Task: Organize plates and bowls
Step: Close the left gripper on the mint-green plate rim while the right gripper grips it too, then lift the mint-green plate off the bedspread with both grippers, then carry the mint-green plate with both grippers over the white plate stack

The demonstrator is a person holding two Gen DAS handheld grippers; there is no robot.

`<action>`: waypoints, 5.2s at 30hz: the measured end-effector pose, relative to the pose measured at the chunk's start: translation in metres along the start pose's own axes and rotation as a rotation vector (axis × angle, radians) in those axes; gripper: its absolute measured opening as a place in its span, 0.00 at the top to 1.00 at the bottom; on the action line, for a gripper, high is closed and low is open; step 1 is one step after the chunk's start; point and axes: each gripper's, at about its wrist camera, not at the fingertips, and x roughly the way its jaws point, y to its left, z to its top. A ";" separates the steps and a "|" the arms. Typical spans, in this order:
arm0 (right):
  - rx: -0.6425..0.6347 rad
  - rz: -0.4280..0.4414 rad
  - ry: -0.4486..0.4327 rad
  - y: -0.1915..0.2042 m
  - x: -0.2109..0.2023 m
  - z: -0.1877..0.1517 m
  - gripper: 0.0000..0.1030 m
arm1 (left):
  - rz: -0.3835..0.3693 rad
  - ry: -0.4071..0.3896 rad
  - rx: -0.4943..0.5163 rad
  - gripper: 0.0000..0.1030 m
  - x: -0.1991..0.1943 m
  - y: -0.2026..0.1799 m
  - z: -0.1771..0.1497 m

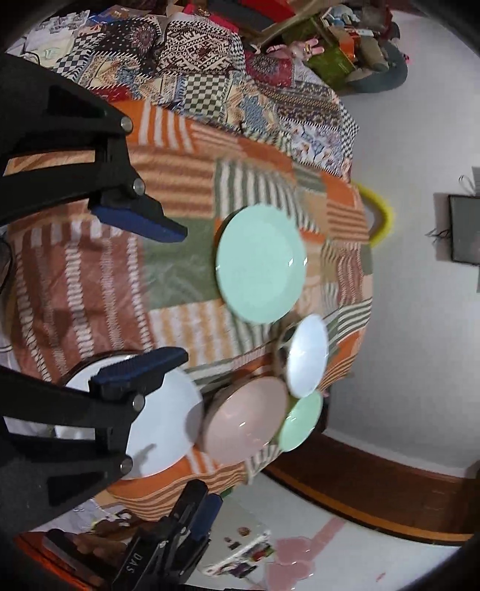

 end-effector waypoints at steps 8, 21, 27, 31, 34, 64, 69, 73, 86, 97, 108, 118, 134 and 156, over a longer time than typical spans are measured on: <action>-0.026 0.023 0.004 0.030 0.044 0.029 0.45 | 0.029 -0.001 -0.077 0.37 0.023 0.050 0.022; 0.008 0.024 0.146 0.039 0.141 0.066 0.45 | 0.060 0.056 -0.129 0.37 0.100 0.110 0.045; 0.029 -0.009 0.237 0.033 0.180 0.073 0.48 | 0.046 0.087 -0.130 0.49 0.142 0.128 0.056; 0.004 -0.049 0.276 0.034 0.198 0.074 0.49 | 0.037 0.120 -0.139 0.56 0.169 0.137 0.061; -0.001 -0.072 0.301 0.033 0.209 0.074 0.51 | 0.034 0.140 -0.153 0.63 0.188 0.144 0.065; -0.065 -0.026 0.271 0.045 0.194 0.080 0.48 | -0.064 0.204 -0.163 0.83 0.174 0.146 0.027; -0.063 0.039 0.318 0.056 0.210 0.075 0.50 | -0.035 0.213 -0.185 0.83 0.161 0.160 0.016; -0.088 0.044 0.361 0.062 0.230 0.070 0.53 | 0.048 0.201 -0.144 0.83 0.158 0.165 0.015; -0.107 0.093 0.459 0.077 0.261 0.064 0.81 | 0.092 0.194 -0.095 0.82 0.165 0.161 0.021; -0.133 0.072 0.411 0.071 0.232 0.062 0.81 | 0.052 0.205 -0.108 0.82 0.149 0.150 0.017; -0.114 0.093 0.275 0.064 0.165 0.069 0.81 | 0.032 0.111 -0.078 0.82 0.081 0.116 0.022; -0.098 0.102 0.163 0.055 0.100 0.068 0.81 | 0.011 0.031 -0.044 0.83 0.013 0.081 0.020; 0.003 0.085 0.079 0.015 0.025 0.029 0.81 | -0.035 0.006 0.041 0.82 -0.033 0.010 -0.007; 0.129 0.042 0.126 -0.039 -0.002 -0.037 0.81 | -0.072 0.126 0.112 0.83 0.000 -0.054 -0.042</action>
